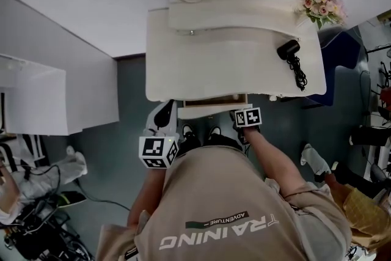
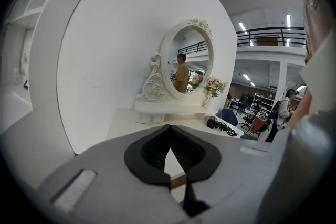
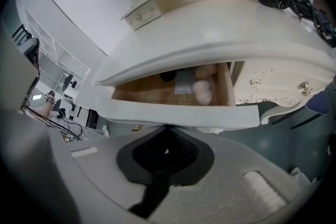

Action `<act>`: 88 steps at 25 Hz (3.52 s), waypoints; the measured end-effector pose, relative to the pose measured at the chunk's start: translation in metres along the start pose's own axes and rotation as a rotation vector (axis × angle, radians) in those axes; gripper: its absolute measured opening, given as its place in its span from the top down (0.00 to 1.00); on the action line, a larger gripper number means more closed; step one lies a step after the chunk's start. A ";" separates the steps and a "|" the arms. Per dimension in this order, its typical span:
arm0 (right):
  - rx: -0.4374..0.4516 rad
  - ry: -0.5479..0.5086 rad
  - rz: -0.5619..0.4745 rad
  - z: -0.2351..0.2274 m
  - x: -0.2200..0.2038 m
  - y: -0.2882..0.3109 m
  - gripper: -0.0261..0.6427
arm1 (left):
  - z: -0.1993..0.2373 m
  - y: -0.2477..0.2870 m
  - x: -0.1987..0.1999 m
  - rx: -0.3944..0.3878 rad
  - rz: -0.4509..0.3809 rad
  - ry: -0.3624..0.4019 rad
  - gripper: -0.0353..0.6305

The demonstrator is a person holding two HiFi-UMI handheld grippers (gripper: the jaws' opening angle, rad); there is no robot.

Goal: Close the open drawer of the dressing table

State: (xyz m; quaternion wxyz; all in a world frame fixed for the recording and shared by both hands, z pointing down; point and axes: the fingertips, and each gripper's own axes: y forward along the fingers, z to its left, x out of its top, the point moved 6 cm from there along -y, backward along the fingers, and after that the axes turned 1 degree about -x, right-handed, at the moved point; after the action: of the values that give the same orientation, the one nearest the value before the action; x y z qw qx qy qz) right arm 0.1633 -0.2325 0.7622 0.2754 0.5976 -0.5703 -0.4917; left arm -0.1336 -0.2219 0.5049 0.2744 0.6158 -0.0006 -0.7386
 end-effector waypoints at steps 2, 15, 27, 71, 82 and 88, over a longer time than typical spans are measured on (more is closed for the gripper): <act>0.002 0.003 -0.003 -0.002 0.006 0.001 0.96 | 0.001 0.002 0.004 0.004 -0.004 0.004 0.92; -0.025 0.015 -0.029 -0.009 0.050 0.010 0.96 | 0.020 0.011 0.023 0.040 -0.022 0.014 0.92; 0.003 0.020 -0.078 -0.014 0.070 0.014 0.96 | 0.034 0.007 0.023 0.077 -0.014 0.005 0.92; 0.088 -0.511 -0.907 0.104 0.100 -0.283 0.96 | -0.049 0.000 0.081 -0.125 -0.118 0.221 0.92; 0.063 -0.561 -1.080 0.130 0.113 -0.347 0.96 | -0.069 -0.013 0.125 -0.160 -0.221 0.236 0.92; 0.008 -0.596 -1.137 0.137 0.117 -0.370 0.96 | -0.060 -0.018 0.135 -0.104 -0.263 0.241 0.92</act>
State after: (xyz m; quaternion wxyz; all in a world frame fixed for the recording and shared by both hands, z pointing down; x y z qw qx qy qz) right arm 0.1767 -0.2392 0.3506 -0.2011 0.6454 -0.2181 -0.7039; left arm -0.0989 -0.2412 0.3617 0.2047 0.6797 0.1511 -0.6879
